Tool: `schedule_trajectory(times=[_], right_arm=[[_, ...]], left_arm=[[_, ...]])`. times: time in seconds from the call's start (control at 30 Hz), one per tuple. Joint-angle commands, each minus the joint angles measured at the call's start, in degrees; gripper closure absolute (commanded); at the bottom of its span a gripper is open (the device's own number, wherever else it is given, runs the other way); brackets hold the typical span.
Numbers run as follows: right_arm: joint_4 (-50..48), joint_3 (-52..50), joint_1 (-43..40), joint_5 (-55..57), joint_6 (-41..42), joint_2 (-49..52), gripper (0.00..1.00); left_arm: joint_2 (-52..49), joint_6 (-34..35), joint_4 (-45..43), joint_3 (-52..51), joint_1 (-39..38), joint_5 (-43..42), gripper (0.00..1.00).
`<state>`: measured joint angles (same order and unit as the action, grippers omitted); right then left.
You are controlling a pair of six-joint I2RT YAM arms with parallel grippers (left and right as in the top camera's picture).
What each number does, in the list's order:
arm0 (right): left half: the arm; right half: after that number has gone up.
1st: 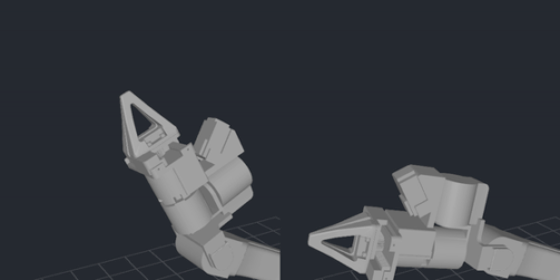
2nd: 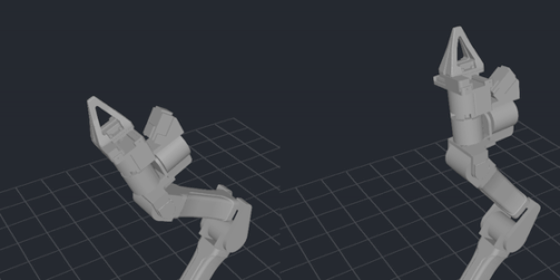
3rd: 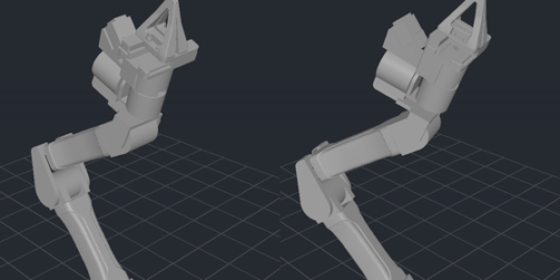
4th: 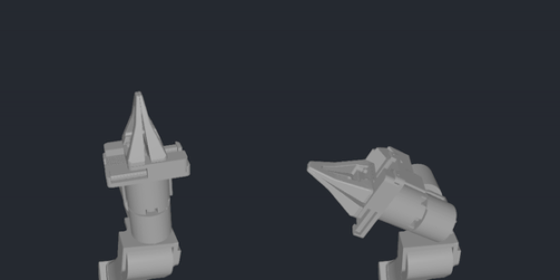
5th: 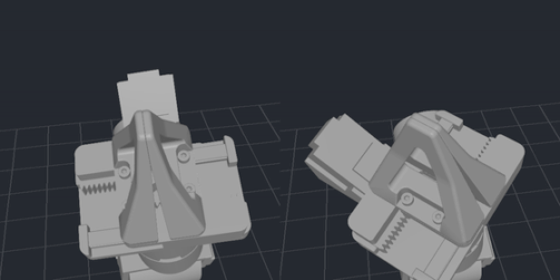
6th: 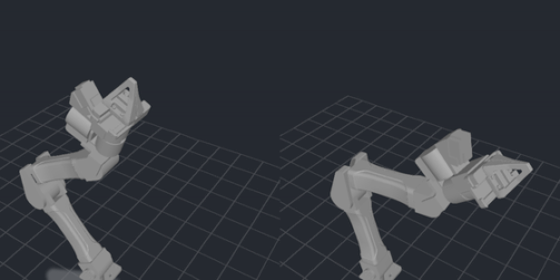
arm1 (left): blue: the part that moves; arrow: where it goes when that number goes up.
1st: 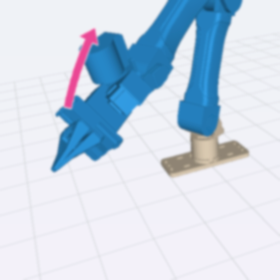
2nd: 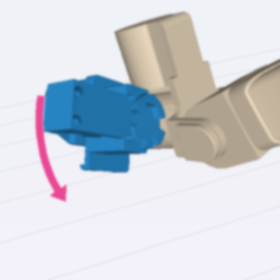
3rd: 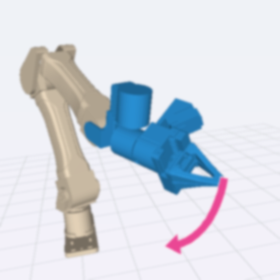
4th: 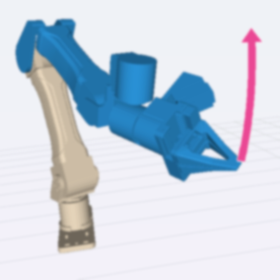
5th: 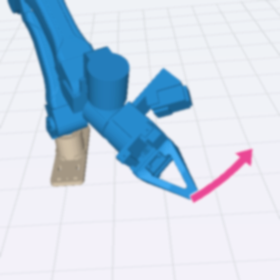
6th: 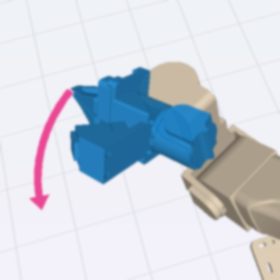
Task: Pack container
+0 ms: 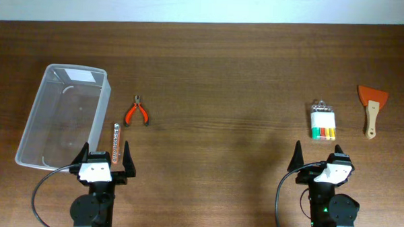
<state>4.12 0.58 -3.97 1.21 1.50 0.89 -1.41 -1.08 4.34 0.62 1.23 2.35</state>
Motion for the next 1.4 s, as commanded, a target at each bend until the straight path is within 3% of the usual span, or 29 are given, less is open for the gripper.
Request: schedule_trajectory(times=[0.0,1.17,1.37], right_arm=[[0.42,-0.26,0.15,0.94,0.28,-0.59,0.01],[0.42,-0.26,0.15,0.76,0.59,-0.59,0.01],[0.42,-0.07,0.15,-2.67,13.99,-0.35,0.01]], left_arm=[[-0.24,-0.26,0.26,-0.09,-0.07,0.26,0.01],[-0.24,-0.24,-0.79,-0.09,-0.07,4.52,0.01],[-0.52,2.12,-0.81,0.35,-0.07,4.59,0.01]])
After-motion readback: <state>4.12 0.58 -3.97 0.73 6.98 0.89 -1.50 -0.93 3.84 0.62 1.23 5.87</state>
